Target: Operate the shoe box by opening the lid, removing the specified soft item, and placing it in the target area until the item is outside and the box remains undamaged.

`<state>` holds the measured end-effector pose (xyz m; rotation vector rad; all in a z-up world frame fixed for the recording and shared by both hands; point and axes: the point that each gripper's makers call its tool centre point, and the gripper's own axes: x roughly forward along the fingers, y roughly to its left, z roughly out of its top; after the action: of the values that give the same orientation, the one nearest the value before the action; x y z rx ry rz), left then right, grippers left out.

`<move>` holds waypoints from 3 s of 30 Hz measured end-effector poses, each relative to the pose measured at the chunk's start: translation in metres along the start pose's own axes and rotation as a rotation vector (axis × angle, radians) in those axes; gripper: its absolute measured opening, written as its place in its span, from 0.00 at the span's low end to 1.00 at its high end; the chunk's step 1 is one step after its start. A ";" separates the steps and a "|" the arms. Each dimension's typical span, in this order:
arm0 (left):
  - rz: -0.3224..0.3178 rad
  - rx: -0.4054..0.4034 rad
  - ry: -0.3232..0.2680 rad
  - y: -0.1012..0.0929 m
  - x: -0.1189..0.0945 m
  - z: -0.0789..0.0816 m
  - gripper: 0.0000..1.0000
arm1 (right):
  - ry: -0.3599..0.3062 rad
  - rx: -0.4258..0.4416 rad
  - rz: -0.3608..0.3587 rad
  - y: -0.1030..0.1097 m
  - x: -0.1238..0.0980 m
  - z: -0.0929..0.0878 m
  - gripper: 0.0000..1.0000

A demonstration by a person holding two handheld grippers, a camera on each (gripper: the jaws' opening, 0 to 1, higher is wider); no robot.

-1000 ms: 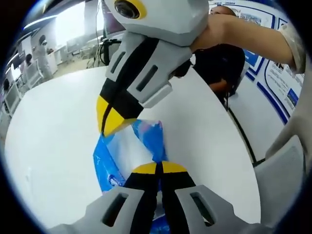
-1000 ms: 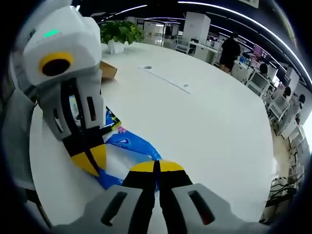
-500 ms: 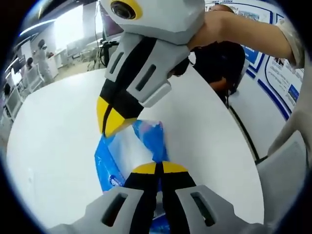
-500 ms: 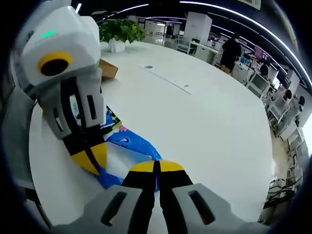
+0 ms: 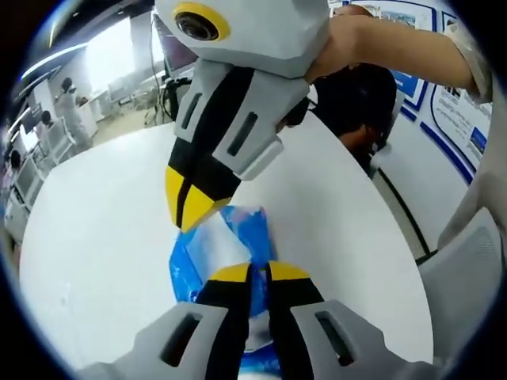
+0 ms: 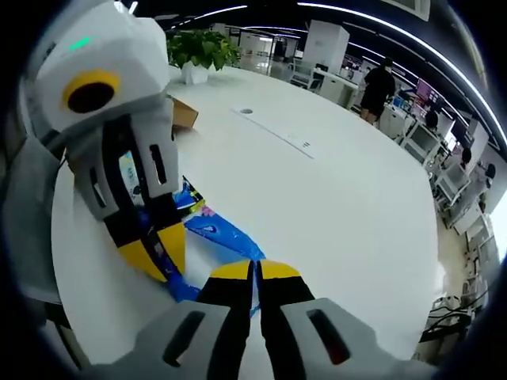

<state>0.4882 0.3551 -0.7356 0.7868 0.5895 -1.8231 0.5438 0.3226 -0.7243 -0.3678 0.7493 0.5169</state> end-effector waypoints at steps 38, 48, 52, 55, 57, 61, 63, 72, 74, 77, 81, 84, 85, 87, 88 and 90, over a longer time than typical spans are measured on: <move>0.213 -0.153 -0.069 -0.048 -0.141 -0.030 0.25 | 0.010 -0.093 0.017 0.085 -0.069 0.043 0.18; 0.267 -0.184 -0.070 -0.072 -0.176 -0.047 0.33 | -0.006 -0.115 0.050 0.114 -0.077 0.060 0.23; 0.283 -0.204 -0.071 -0.081 -0.187 -0.056 0.35 | -0.012 -0.120 0.071 0.124 -0.078 0.069 0.24; 0.301 -0.225 -0.080 -0.087 -0.198 -0.065 0.37 | -0.014 -0.135 0.092 0.134 -0.078 0.076 0.25; 0.314 -0.241 -0.089 -0.091 -0.205 -0.070 0.38 | -0.015 -0.144 0.110 0.142 -0.078 0.081 0.27; 0.338 -0.252 -0.091 -0.099 -0.220 -0.082 0.40 | 0.004 -0.165 0.151 0.158 -0.073 0.086 0.29; 0.352 -0.257 -0.088 -0.103 -0.228 -0.089 0.41 | 0.005 -0.181 0.171 0.167 -0.071 0.090 0.29; 0.404 -0.297 -0.086 -0.121 -0.259 -0.123 0.45 | 0.002 -0.258 0.274 0.206 -0.058 0.107 0.32; 0.419 -0.309 -0.088 -0.126 -0.266 -0.130 0.46 | -0.004 -0.274 0.288 0.212 -0.055 0.112 0.32; 0.437 -0.326 -0.094 -0.134 -0.275 -0.139 0.48 | -0.018 -0.295 0.316 0.223 -0.049 0.120 0.33; 0.471 -0.353 -0.110 -0.143 -0.288 -0.148 0.51 | -0.027 -0.329 0.355 0.237 -0.042 0.128 0.34; 0.511 -0.374 -0.129 -0.148 -0.299 -0.153 0.52 | -0.032 -0.356 0.383 0.248 -0.037 0.134 0.35; 0.520 -0.383 -0.139 -0.151 -0.303 -0.155 0.53 | -0.034 -0.360 0.387 0.250 -0.035 0.135 0.36; 0.541 -0.391 -0.142 -0.155 -0.309 -0.159 0.54 | -0.039 -0.366 0.398 0.256 -0.030 0.139 0.36; 0.549 -0.391 -0.141 -0.157 -0.311 -0.161 0.54 | -0.039 -0.374 0.405 0.259 -0.027 0.141 0.36; 0.569 -0.396 -0.135 -0.160 -0.316 -0.167 0.56 | -0.039 -0.389 0.415 0.264 -0.023 0.143 0.36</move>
<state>0.4640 0.7240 -0.6053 0.4907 0.5461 -1.1769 0.4586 0.6008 -0.6457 -0.5650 0.6877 1.0655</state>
